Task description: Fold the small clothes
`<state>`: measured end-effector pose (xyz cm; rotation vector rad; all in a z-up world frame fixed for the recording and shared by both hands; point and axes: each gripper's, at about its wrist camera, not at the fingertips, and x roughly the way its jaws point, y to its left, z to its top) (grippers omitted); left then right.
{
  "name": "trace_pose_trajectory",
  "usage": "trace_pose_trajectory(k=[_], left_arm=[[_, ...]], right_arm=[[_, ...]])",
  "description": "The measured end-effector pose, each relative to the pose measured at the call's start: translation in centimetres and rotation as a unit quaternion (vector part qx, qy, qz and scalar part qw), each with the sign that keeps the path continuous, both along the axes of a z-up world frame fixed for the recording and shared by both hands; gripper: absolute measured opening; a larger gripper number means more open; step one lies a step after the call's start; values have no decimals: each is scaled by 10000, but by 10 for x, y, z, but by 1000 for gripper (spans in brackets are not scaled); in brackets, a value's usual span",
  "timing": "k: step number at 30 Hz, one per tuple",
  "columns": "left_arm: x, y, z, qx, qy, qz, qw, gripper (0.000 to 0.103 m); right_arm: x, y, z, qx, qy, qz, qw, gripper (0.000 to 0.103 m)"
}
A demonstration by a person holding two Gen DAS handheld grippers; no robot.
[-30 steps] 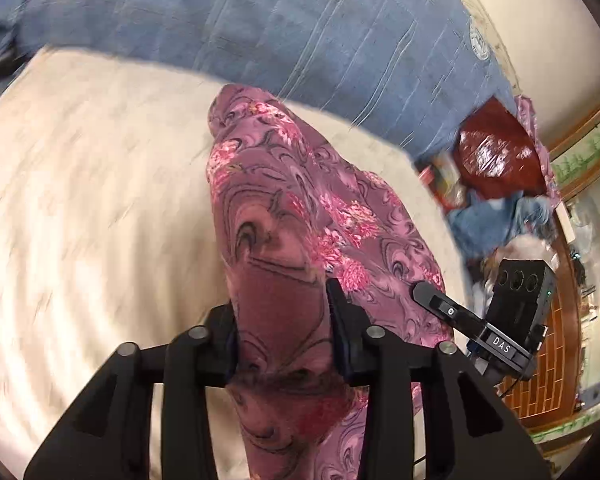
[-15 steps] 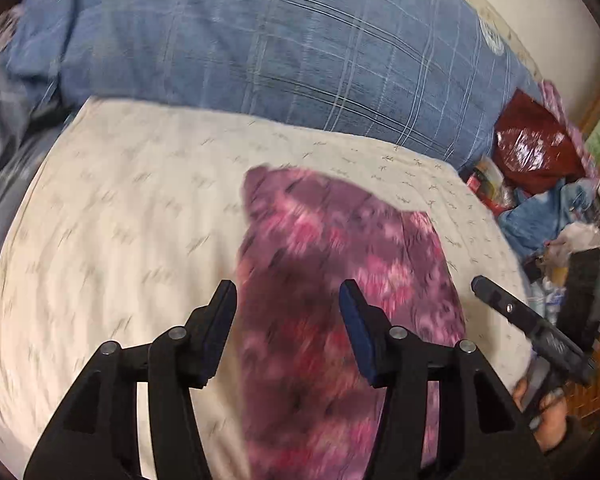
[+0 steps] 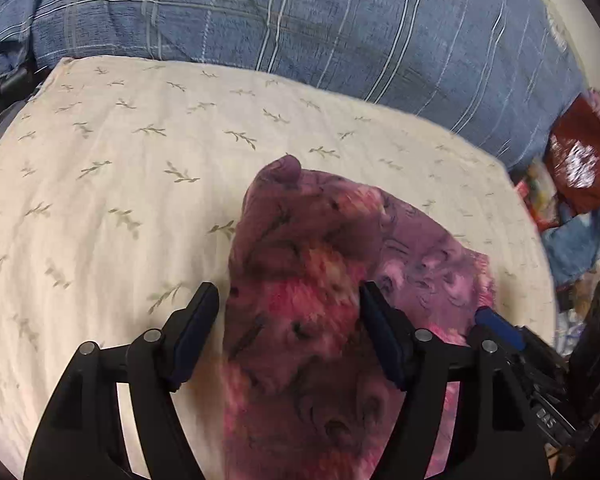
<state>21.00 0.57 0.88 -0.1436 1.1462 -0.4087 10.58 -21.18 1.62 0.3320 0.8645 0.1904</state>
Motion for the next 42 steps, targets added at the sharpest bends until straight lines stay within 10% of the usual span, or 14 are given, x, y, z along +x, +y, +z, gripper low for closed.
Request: trace_pose_trajectory(k=[6, 10, 13, 16, 24, 36, 42], left_arm=[[-78, 31, 41, 30, -706, -561, 9959, 72], [-111, 25, 1, 499, -447, -767, 9948, 76], [-116, 40, -15, 138, -269, -211, 9993, 89], [-112, 46, -6, 98, -107, -157, 9998, 88], [-160, 37, 23, 1006, -1261, -352, 9863, 88], [-176, 71, 50, 1052, -1529, 359, 9820, 88], [-187, 69, 55, 1332, -1735, 397, 9750, 88]], right_arm=[[-73, 9, 20, -262, -527, 291, 9978, 40], [-99, 19, -8, -463, -206, 263, 9984, 46], [-104, 20, -19, -652, -140, -40, 9978, 69], [-103, 12, -14, -499, 165, -337, 9980, 68], [-138, 18, 8, -667, 9, -342, 9972, 69], [-151, 43, 4, -1528, 510, -372, 9862, 70], [-165, 46, 26, -2399, 338, -670, 9679, 94]])
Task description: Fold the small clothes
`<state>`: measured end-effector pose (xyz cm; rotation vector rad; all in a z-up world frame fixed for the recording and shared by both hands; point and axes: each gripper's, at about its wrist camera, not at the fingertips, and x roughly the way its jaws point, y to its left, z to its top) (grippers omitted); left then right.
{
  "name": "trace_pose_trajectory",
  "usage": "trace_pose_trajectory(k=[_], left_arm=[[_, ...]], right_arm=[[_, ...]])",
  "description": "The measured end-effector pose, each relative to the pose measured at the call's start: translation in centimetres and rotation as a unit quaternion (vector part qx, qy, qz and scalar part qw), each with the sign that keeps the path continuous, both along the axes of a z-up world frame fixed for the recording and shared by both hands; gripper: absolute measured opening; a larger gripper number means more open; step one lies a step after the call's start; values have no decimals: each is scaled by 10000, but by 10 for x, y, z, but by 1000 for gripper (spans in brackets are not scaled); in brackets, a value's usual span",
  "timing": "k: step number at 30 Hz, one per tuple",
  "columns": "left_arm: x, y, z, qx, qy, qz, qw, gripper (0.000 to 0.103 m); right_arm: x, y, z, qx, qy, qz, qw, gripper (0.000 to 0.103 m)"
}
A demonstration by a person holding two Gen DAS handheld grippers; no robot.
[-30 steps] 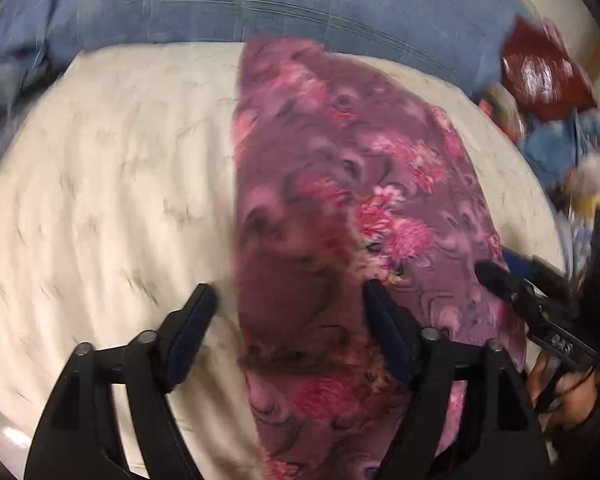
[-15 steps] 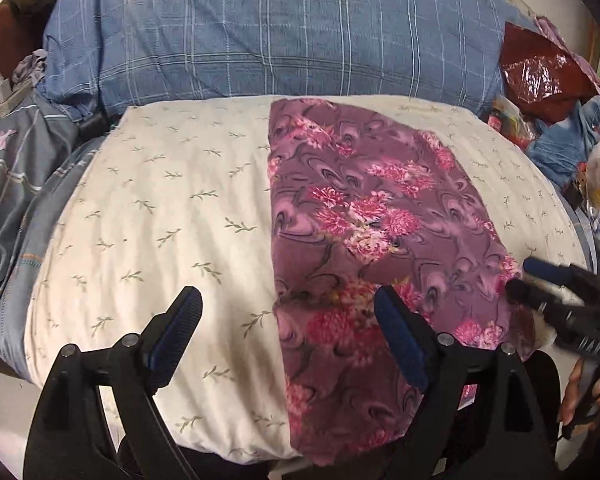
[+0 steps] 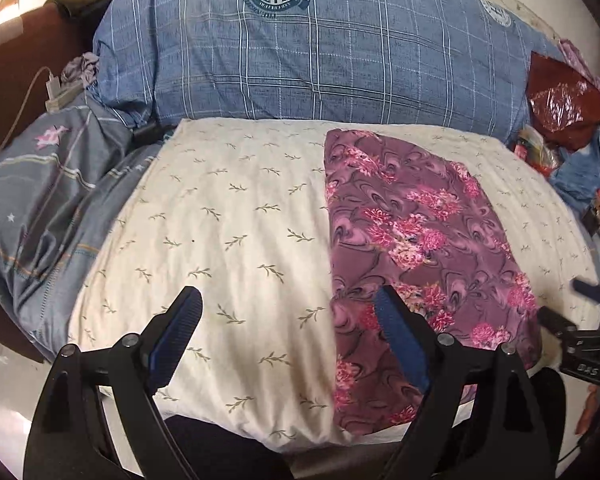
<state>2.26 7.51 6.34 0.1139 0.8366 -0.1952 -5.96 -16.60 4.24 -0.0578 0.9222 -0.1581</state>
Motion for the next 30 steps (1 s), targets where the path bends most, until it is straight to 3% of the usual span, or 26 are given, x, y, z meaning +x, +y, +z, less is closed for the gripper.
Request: trace_pose_trajectory(k=[1, 6, 11, 25, 27, 30], left_arm=[[-1, -1, 1, 71, -24, 19, 10000, 89], [-12, -3, 4, 254, -215, 8, 9994, 89], [-22, 0, 7, 185, -267, -80, 9994, 89], [-38, 6, 2, 249, -59, -131, 9996, 89], [-30, 11, 1, 118, 144, -2, 9998, 89], [-15, 26, -8, -413, 632, 218, 9969, 89]], right_arm=[[-3, 0, 3, -126, -76, -28, 9999, 98], [-21, 1, 16, -295, -366, 41, 9989, 99], [-24, 4, 14, -306, -131, -27, 9994, 100], [-46, -2, 16, 68, -269, -156, 9995, 100], [-45, -5, 16, 135, -258, -182, 9994, 100], [-44, -11, 14, 449, -274, -152, 9985, 100]])
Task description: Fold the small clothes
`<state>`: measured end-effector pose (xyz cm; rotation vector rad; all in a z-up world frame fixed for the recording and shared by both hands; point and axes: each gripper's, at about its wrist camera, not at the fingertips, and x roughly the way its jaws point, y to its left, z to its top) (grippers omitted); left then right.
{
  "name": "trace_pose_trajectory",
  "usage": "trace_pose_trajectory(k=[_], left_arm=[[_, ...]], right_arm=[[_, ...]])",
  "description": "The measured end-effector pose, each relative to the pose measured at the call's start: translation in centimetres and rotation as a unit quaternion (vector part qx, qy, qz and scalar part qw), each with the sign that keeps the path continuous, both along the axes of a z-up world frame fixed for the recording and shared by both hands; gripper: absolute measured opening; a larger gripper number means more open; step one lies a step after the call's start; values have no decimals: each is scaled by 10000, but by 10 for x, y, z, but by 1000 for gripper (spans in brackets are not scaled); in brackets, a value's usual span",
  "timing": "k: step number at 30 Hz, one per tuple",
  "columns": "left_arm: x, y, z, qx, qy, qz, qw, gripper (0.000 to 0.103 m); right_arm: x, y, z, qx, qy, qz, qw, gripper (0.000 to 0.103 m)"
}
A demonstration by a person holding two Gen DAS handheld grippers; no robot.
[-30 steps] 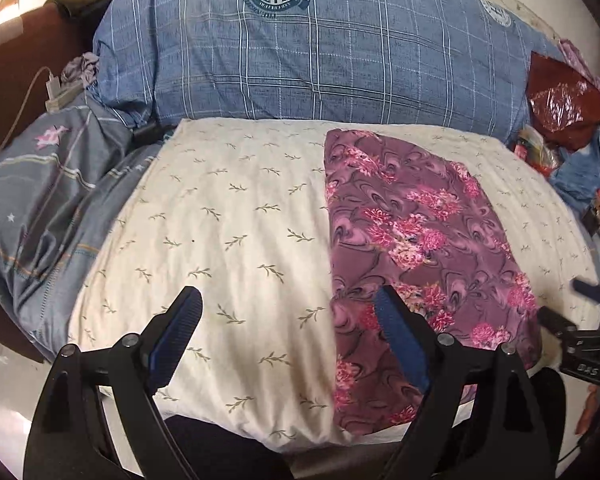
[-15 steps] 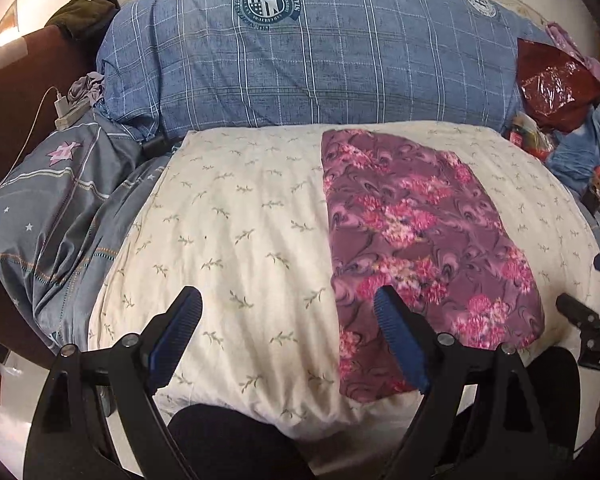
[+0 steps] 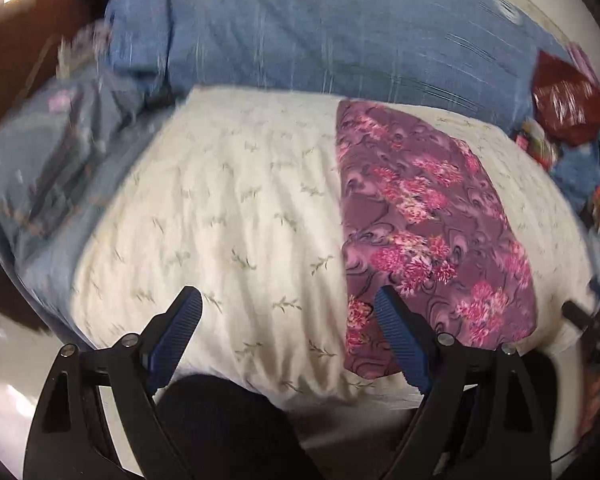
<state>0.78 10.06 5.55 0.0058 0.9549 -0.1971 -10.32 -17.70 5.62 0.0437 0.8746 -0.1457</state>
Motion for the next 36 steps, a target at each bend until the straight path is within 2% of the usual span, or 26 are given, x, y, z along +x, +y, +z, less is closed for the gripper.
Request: trace_pose_trajectory(k=[2, 4, 9, 12, 16, 20, 22, 24, 26, 27, 28, 29, 30, 32, 33, 34, 36], left_arm=[[6, 6, -9, -291, 300, 116, 9991, 89], [11, 7, -14, -413, 476, 114, 9979, 89], [30, -3, -10, -373, 450, -14, 9983, 89], [58, -13, -7, -333, 626, -172, 9973, 89], [101, -24, -6, -306, 871, -124, 9957, 89], [142, -34, -13, -758, 1267, -122, 9890, 89], [157, -40, -19, -942, 1477, -153, 9844, 88], [171, -47, -28, -968, 1636, -157, 9816, 89], [183, -57, -42, -943, 1821, -169, 9786, 89], [187, -61, -47, -945, 1901, -167, 9771, 88], [190, -64, -50, -980, 1955, -178, 9756, 87], [192, -67, -49, -1018, 1959, -172, 9752, 85], [192, -68, -45, -1092, 1897, -177, 9756, 81], [190, -64, -33, -1377, 1587, -178, 9775, 81], [190, -63, -31, -1355, 1420, -104, 9805, 81], [193, -65, -34, -1148, 1337, -30, 9843, 81], [200, -74, -48, -762, 1387, -129, 9873, 82]], right_arm=[[2, -5, -4, 388, -42, 83, 9992, 100], [10, -13, -11, 899, -55, 113, 9959, 98], [41, -28, -15, 1473, -141, 14, 9890, 98], [70, -38, -10, 1723, -277, -12, 9847, 97], [120, -47, -1, 2099, -527, 64, 9763, 92], [169, -53, -16, 2546, -242, 12, 9667, 80], [188, -56, -28, 2671, -75, -112, 9636, 78], [202, -57, -38, 2702, 60, -240, 9625, 76], [212, -57, -47, 2919, 72, -140, 9563, 62], [214, -54, -49, 2857, 77, -111, 9582, 45], [218, -50, -50, 2685, 142, -47, 9632, 21], [221, -48, -49, 2467, 238, 7, 9688, 16], [218, -49, -40, 2404, 153, 106, 9705, 15], [205, -56, -23, 2547, -245, 165, 9666, 13], [199, -60, -18, 2524, -398, 172, 9666, 13], [201, -61, -21, 2471, -318, 174, 9683, 13], [212, -62, -48, 2218, 208, 18, 9749, 14]])
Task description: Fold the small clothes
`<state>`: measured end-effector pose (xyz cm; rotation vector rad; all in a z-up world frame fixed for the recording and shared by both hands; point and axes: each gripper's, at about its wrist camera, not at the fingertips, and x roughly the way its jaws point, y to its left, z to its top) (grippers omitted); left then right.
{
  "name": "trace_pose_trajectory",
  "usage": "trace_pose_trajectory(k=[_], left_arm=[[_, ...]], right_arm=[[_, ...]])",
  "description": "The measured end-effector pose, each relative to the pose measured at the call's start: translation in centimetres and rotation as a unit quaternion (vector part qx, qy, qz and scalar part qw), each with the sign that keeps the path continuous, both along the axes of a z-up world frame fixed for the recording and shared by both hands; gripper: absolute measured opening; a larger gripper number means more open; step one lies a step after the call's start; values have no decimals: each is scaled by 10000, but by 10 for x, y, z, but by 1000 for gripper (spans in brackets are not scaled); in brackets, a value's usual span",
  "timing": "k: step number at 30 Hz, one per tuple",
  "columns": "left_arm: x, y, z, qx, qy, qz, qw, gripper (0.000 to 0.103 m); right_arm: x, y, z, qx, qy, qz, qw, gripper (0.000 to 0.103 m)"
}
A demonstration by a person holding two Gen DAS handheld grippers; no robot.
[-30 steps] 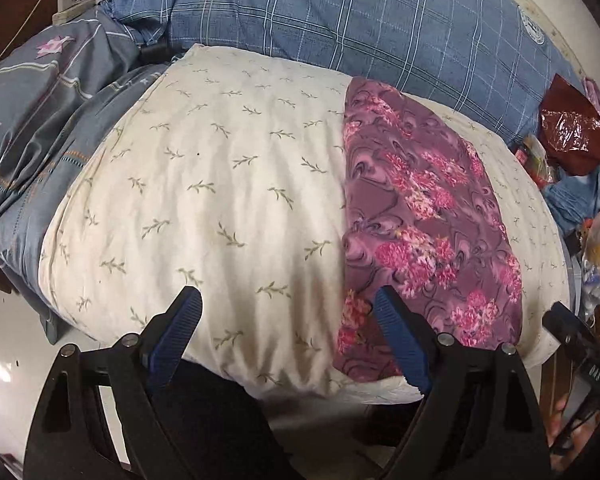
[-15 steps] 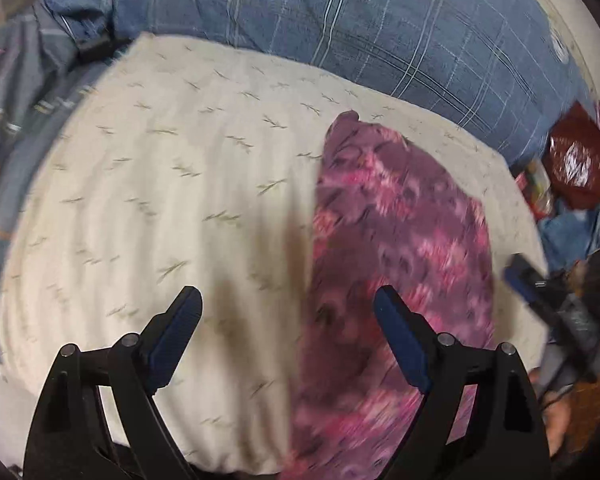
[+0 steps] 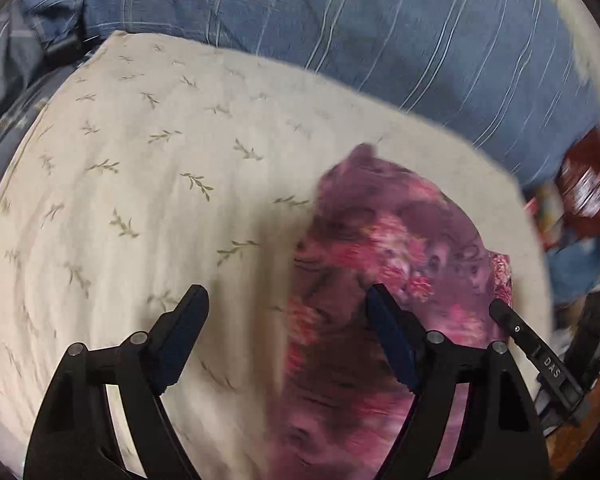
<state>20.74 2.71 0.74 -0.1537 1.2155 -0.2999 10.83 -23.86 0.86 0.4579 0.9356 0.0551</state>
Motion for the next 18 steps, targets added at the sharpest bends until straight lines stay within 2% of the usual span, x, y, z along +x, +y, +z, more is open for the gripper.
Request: trace_pose_trajectory(k=[1, 2, 3, 5, 6, 7, 9, 11, 12, 14, 15, 16, 17, 18], left_arm=[[2, -1, -5, 21, 87, -69, 9999, 82], [1, 5, -2, -154, 106, -1, 9998, 82], [0, 12, 3, -317, 72, 57, 9995, 82], [1, 21, 18, -482, -118, 91, 9987, 82], [4, 22, 24, -525, -194, 85, 9984, 82], [7, 23, 30, -572, -237, 98, 9980, 82], [18, 17, 35, -604, -231, 75, 9979, 82], [31, 0, 34, -494, -188, -91, 9986, 82], [35, -7, 32, -376, -202, -155, 9990, 82], [47, -25, 22, 106, -325, -275, 9990, 82], [51, -32, 15, 371, -350, -270, 9983, 82], [54, -37, 6, 628, -322, -283, 9971, 82], [61, -43, -10, 867, -130, -375, 9954, 83], [63, -43, -15, 814, -52, -360, 9960, 84]], right_arm=[[4, -1, -9, -4, 147, 28, 9999, 13], [3, -1, -7, 9, 58, -22, 10000, 15], [1, -1, 1, 24, 32, -60, 10000, 24], [-3, -1, 19, -14, -201, -131, 9997, 29], [-4, -1, 27, 66, -376, -74, 9992, 41], [-3, -2, 32, 116, -473, -49, 9988, 57], [6, 0, 39, 96, -591, -57, 9982, 63], [18, 2, 35, -4, -516, -83, 9986, 63], [23, 3, 31, 18, -452, -85, 9989, 59], [26, 4, 25, -18, -512, -75, 9987, 41], [29, 6, 21, -287, -449, -128, 9985, 27], [33, 6, 13, -542, -286, -141, 9980, 21], [41, 6, 0, -773, 12, -86, 9970, 21], [43, 4, -5, -874, 42, -63, 9961, 23]])
